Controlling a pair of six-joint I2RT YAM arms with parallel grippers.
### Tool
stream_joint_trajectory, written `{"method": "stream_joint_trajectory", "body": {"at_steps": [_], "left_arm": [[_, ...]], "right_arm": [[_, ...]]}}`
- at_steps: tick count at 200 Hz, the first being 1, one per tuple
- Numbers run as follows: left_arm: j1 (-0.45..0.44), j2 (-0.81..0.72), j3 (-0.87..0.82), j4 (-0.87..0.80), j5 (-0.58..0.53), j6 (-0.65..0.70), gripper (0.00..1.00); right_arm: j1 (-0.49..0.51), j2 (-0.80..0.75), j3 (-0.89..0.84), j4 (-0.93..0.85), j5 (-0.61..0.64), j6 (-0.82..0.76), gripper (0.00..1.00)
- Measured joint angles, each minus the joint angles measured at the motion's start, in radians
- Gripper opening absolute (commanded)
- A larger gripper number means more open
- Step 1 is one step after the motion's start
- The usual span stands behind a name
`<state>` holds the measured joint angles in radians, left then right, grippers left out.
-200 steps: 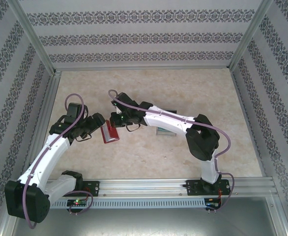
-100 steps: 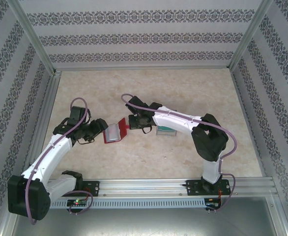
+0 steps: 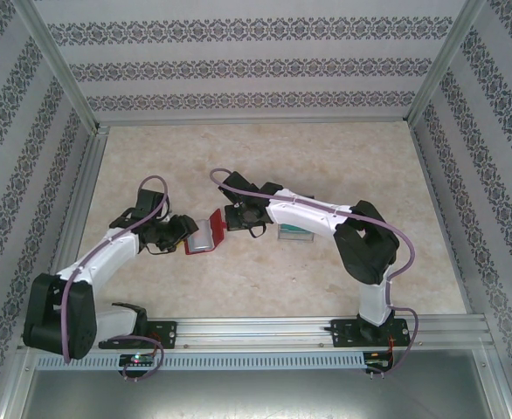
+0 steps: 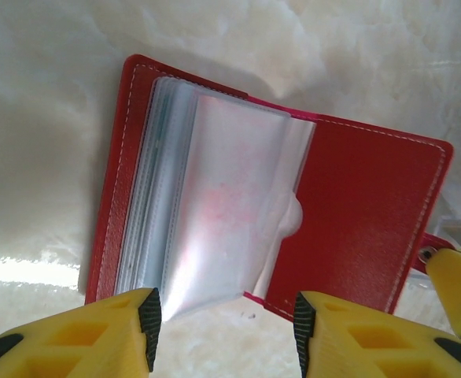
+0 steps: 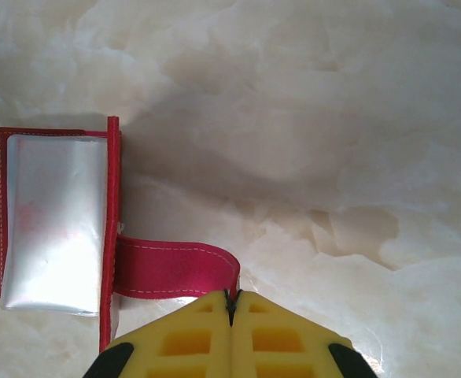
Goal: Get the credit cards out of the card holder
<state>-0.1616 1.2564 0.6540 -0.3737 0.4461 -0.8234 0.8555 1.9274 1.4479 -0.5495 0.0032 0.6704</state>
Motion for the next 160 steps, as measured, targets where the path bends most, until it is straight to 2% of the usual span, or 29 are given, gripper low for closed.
{"method": "stream_joint_trajectory", "body": {"at_steps": [89,160], "left_arm": [[-0.007,0.166,-0.004,0.115,0.029,0.000,0.51],[-0.051,0.189,-0.002,0.228,0.104,-0.019,0.54]], "right_arm": [[0.009,0.000,0.000,0.000,-0.001,0.001,0.00],[0.013,0.000,0.000,0.005,-0.001,0.006,0.00]]}}
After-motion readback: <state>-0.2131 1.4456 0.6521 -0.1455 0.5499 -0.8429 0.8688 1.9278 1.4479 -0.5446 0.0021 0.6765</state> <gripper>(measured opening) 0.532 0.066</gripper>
